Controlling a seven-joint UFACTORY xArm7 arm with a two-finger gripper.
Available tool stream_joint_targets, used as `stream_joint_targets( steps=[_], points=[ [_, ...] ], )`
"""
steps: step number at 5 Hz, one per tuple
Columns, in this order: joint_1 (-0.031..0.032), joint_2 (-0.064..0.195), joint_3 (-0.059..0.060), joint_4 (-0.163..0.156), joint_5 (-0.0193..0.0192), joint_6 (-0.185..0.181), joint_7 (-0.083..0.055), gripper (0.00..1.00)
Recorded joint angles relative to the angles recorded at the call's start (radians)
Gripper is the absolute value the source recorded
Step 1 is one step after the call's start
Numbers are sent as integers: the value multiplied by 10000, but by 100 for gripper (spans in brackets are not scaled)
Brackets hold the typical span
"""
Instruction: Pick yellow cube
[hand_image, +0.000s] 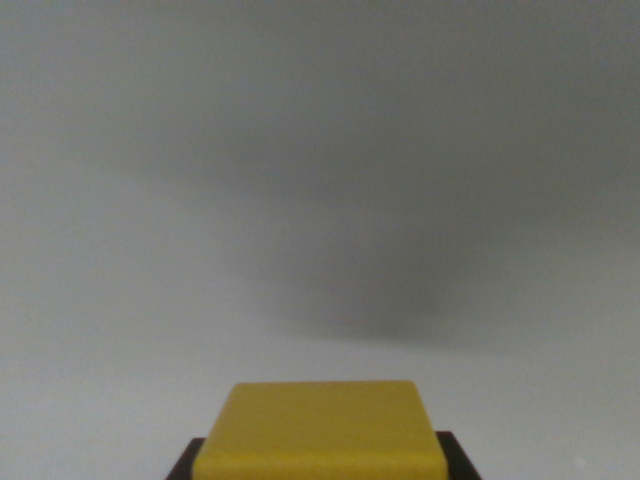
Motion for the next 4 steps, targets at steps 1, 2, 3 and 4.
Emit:
stream_joint_targets(
  steps=[1,2,3,4],
  points=[
    [-7,-150,7,276,25,425,-11,100],
    [-7,-150,7,276,25,425,-11,100],
    [-15,-307,14,566,52,869,-23,100],
    [-15,-307,14,566,52,869,-23,100]
  ],
)
